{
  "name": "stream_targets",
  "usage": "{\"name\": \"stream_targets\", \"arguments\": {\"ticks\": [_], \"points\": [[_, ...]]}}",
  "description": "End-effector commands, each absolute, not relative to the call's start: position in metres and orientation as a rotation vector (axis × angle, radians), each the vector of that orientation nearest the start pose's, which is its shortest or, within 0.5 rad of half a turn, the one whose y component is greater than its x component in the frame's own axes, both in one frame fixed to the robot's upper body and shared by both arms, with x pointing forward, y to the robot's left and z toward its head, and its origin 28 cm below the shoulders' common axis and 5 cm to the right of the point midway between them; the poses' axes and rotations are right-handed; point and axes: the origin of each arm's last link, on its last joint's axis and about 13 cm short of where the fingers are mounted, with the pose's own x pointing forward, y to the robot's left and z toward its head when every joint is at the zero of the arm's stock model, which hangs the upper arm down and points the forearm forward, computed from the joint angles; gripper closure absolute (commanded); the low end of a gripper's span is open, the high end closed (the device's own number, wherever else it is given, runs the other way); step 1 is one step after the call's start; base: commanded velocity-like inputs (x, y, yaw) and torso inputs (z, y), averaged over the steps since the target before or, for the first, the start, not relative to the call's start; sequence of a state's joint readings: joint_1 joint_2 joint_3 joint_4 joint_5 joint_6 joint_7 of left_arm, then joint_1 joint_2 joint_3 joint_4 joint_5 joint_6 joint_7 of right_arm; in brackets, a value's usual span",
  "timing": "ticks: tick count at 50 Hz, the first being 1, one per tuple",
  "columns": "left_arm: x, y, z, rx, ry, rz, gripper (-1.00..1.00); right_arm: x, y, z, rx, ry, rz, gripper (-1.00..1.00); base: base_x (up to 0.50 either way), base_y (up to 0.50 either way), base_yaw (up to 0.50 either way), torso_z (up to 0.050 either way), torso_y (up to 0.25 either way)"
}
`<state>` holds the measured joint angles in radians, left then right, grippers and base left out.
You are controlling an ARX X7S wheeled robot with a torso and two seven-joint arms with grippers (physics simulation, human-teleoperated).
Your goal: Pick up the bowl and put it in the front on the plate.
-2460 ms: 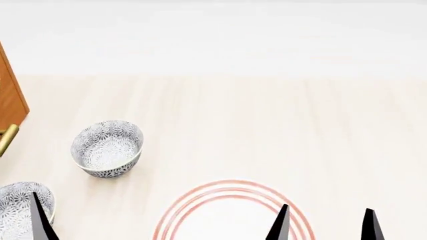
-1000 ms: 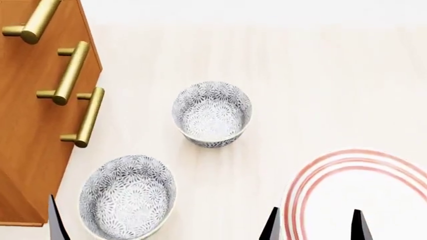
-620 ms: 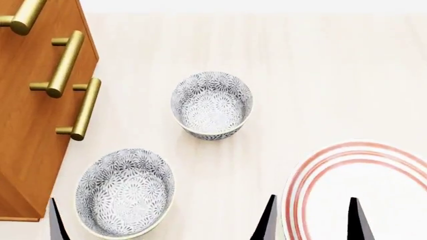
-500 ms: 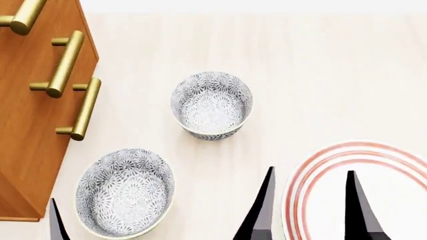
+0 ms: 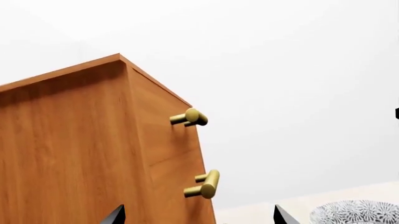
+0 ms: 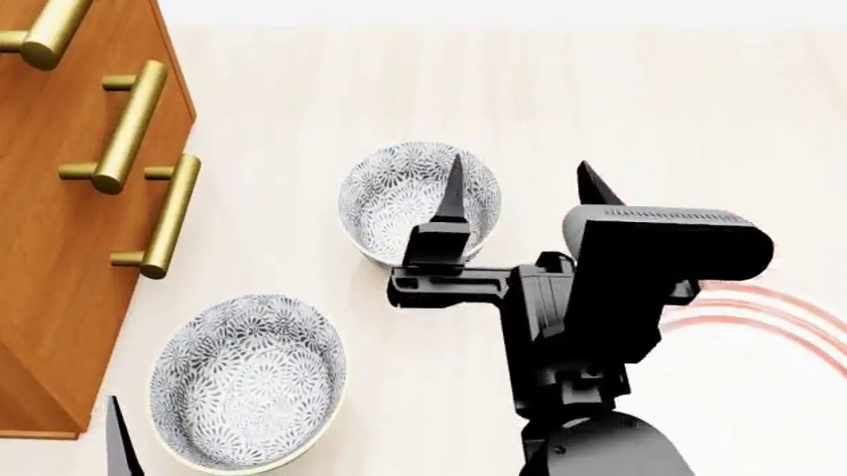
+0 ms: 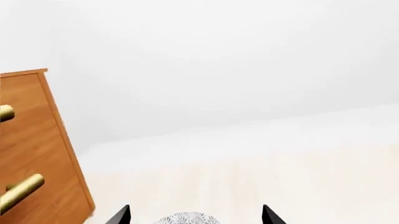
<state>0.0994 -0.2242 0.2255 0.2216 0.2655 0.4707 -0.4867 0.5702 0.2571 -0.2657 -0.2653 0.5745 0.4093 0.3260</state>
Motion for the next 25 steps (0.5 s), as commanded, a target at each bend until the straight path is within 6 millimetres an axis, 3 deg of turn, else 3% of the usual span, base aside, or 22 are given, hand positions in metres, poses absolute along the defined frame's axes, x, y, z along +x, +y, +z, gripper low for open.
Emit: {"name": "stream_targets", "arguments": {"ticks": [1,25], "points": [[0.183,0.199,0.066,0.233,-0.654,0.113,-1.0,0.317,-0.073,0.194,0.179,-0.086,0.184,-1.0,0.0,0.0,0.0,0.0,0.0],[0.184,0.198,0.064,0.233,-0.638,0.103,-1.0,0.348,-0.064,0.204,0.23,0.022,0.108,-1.0,0.0,0.0,0.0,0.0,0.0]]}}
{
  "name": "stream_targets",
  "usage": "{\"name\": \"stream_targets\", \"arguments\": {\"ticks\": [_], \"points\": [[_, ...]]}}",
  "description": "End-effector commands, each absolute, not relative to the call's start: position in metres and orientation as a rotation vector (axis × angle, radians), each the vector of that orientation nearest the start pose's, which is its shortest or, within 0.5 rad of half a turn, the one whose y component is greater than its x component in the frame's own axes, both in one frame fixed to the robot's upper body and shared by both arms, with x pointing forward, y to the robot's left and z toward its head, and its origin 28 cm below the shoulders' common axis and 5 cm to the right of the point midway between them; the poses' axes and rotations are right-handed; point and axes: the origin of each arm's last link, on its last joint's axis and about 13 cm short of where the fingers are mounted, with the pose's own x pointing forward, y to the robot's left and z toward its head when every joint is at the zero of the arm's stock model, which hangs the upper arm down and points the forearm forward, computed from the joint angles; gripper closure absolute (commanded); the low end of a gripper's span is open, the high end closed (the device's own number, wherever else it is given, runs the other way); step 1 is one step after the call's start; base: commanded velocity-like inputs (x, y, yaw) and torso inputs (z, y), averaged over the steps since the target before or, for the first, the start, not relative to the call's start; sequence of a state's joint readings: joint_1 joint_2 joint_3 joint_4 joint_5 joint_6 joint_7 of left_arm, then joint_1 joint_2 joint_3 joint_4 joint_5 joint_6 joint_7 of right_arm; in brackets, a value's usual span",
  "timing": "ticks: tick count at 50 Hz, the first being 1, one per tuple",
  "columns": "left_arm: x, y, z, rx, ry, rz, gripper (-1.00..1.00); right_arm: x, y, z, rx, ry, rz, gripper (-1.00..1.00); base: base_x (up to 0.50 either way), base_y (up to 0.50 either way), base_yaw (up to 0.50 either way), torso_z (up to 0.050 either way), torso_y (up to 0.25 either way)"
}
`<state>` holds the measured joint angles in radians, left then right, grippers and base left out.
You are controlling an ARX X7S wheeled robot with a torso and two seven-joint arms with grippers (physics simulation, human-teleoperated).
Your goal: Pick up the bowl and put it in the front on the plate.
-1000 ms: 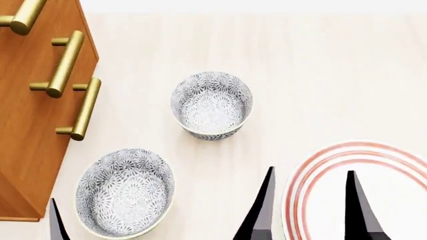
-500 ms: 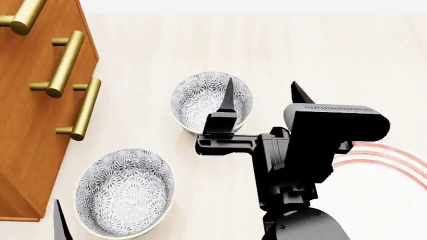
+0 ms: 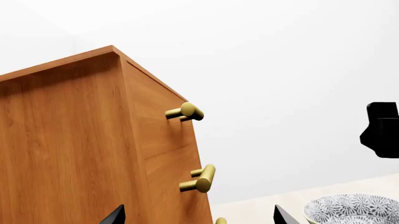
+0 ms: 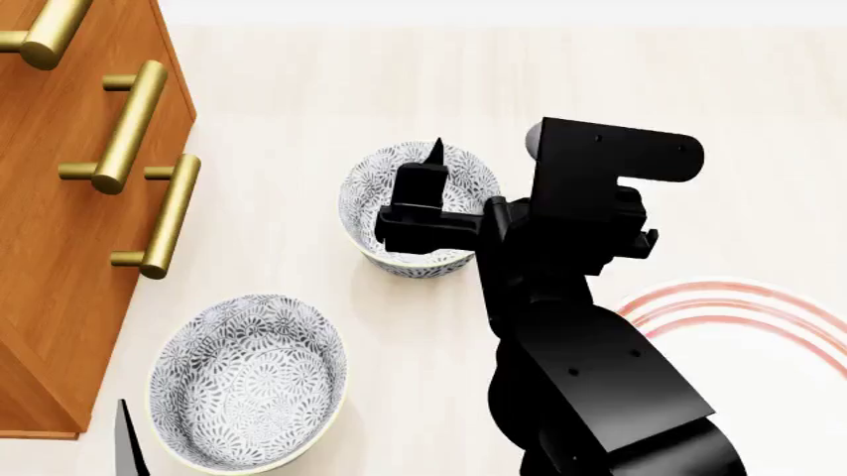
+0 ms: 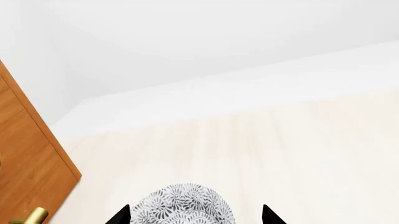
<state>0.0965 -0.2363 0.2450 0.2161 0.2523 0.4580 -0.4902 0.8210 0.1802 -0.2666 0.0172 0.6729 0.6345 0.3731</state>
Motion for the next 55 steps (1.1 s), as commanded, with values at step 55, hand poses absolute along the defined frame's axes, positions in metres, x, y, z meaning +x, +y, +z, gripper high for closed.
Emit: {"name": "stream_targets", "arguments": {"ticks": [55], "points": [[0.186,0.198,0.062,0.229,-0.595,0.093,-1.0,0.362,-0.052,0.202,0.369,0.302,0.091,-1.0,0.0,0.0,0.0,0.0,0.0]]}}
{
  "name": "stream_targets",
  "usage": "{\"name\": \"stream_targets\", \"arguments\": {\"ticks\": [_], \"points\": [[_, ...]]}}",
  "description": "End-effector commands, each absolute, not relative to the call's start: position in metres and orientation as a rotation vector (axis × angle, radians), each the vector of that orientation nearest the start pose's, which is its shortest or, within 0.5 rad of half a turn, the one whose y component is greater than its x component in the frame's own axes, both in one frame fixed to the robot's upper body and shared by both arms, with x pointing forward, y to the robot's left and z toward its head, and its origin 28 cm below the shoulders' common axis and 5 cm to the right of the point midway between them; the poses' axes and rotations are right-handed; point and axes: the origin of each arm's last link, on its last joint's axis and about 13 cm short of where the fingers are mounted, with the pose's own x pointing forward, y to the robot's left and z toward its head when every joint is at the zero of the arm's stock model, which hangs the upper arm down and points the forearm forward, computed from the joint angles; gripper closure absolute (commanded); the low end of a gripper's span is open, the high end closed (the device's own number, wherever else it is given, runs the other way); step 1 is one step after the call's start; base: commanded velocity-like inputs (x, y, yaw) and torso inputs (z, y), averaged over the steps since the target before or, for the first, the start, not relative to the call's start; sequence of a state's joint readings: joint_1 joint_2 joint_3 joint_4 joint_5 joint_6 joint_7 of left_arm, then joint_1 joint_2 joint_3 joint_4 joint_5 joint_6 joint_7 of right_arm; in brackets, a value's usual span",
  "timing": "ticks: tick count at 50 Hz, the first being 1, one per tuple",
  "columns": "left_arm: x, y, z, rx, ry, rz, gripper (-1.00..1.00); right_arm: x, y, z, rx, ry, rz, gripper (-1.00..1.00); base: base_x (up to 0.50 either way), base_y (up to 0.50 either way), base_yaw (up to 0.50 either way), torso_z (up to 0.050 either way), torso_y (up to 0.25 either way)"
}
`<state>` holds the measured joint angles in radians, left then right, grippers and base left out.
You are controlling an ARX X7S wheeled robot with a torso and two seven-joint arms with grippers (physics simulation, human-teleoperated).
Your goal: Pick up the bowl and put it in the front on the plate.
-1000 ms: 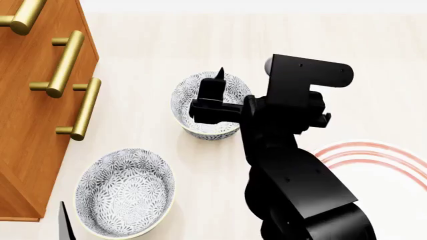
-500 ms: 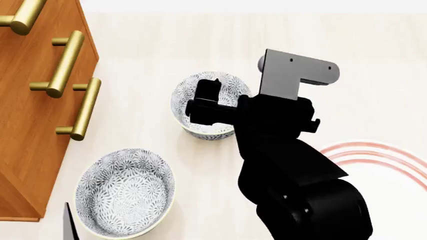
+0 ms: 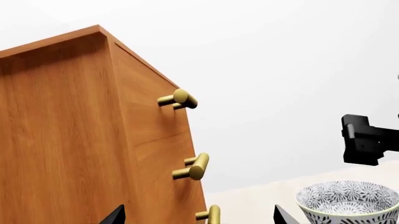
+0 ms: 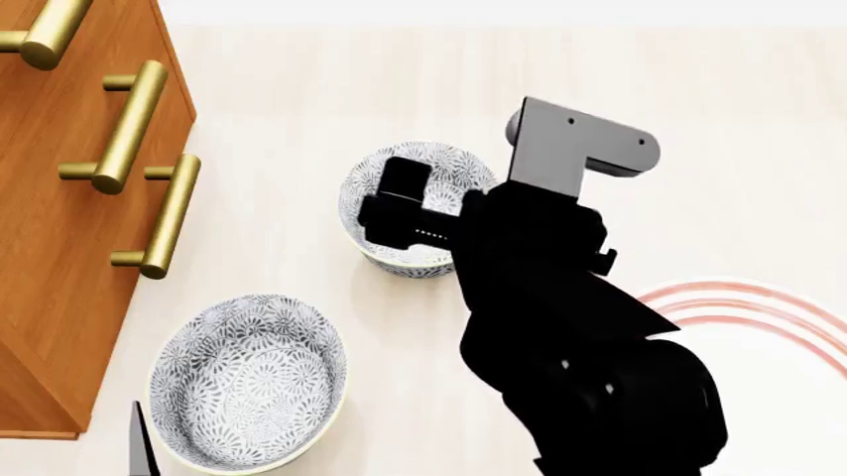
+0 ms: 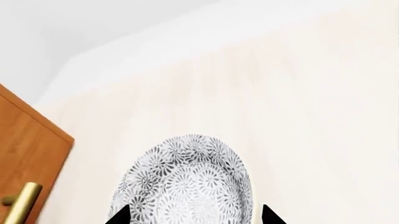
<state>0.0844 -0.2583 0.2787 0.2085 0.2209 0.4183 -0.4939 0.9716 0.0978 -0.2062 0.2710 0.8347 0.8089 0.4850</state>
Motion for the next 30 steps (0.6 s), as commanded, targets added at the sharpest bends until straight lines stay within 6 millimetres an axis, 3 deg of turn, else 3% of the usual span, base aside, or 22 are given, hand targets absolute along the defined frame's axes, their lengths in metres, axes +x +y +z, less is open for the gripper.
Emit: {"name": "stream_targets", "arguments": {"ticks": [1,30], "points": [[0.186,0.198,0.062,0.229,-0.595,0.093,-1.0,0.363,-0.052,0.2,0.367,0.305,0.087,-1.0,0.0,0.0,0.0,0.0,0.0],[0.186,0.197,0.059,0.227,-0.578,0.077,-1.0,0.381,-0.054,0.187,0.35,0.331,0.045,-1.0,0.0,0.0,0.0,0.0,0.0]]}}
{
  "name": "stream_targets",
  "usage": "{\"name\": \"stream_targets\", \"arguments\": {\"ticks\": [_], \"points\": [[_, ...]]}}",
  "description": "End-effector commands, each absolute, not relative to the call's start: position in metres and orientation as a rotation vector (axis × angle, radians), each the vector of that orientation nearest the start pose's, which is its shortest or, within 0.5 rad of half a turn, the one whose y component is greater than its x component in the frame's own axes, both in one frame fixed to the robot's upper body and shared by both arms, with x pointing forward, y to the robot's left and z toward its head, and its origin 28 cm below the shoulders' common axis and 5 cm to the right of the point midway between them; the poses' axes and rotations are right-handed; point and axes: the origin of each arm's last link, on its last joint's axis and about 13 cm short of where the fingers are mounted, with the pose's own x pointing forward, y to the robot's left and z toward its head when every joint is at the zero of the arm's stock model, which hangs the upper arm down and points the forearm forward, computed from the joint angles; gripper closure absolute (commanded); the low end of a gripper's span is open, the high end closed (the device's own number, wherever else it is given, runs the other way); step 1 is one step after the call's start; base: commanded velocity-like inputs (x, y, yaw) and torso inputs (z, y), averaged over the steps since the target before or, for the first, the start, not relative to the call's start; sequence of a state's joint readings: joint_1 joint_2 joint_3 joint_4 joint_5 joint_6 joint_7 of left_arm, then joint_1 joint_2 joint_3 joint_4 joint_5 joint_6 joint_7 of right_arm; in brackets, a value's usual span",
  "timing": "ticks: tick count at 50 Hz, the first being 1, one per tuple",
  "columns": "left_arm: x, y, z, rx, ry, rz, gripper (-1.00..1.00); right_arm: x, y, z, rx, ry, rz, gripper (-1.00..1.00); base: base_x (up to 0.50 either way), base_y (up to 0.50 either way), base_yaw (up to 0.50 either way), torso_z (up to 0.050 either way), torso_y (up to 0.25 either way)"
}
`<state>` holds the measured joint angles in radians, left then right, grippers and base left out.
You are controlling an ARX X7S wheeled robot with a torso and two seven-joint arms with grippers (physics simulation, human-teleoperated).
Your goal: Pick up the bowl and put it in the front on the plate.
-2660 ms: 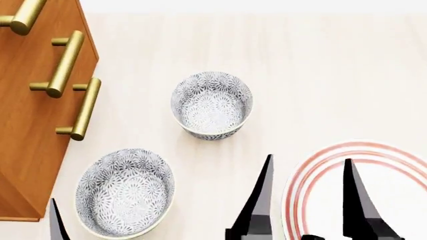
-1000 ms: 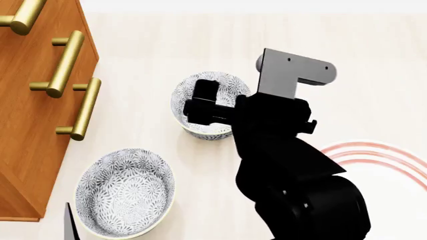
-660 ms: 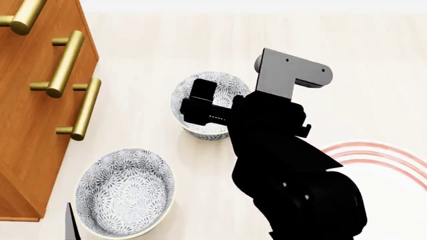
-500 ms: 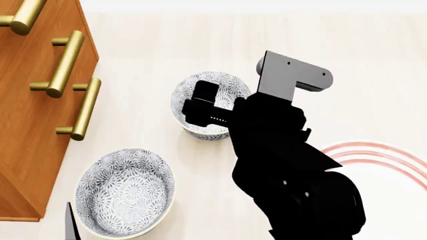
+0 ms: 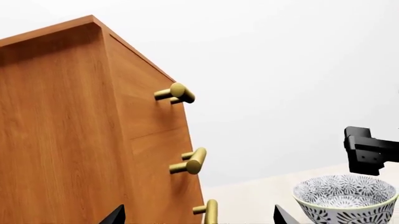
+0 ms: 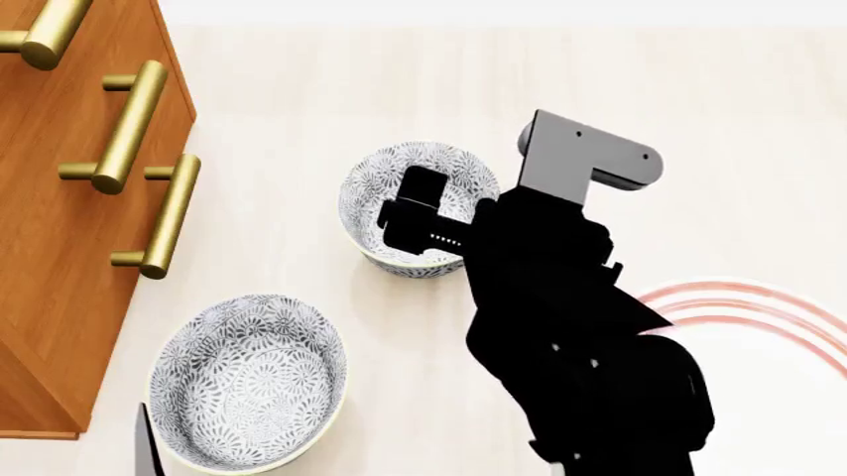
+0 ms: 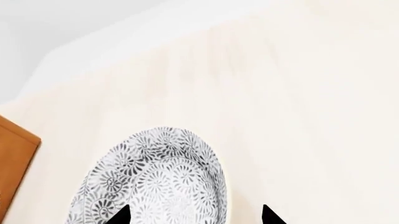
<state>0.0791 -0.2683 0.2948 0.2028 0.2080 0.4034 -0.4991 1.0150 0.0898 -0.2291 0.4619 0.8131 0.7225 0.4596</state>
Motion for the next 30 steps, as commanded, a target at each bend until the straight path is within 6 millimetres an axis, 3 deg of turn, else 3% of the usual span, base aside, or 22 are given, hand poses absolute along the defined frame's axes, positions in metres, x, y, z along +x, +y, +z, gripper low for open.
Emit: {"name": "stream_targets", "arguments": {"ticks": [1,30], "points": [[0.186,0.197,0.059,0.227,-0.577,0.077,-1.0,0.381,-0.054,0.187,0.349,0.332,0.044,-1.0,0.0,0.0,0.0,0.0,0.0],[0.186,0.196,0.057,0.227,-0.567,0.066,-1.0,0.394,-0.054,0.174,0.336,0.356,0.012,-1.0,0.0,0.0,0.0,0.0,0.0]]}}
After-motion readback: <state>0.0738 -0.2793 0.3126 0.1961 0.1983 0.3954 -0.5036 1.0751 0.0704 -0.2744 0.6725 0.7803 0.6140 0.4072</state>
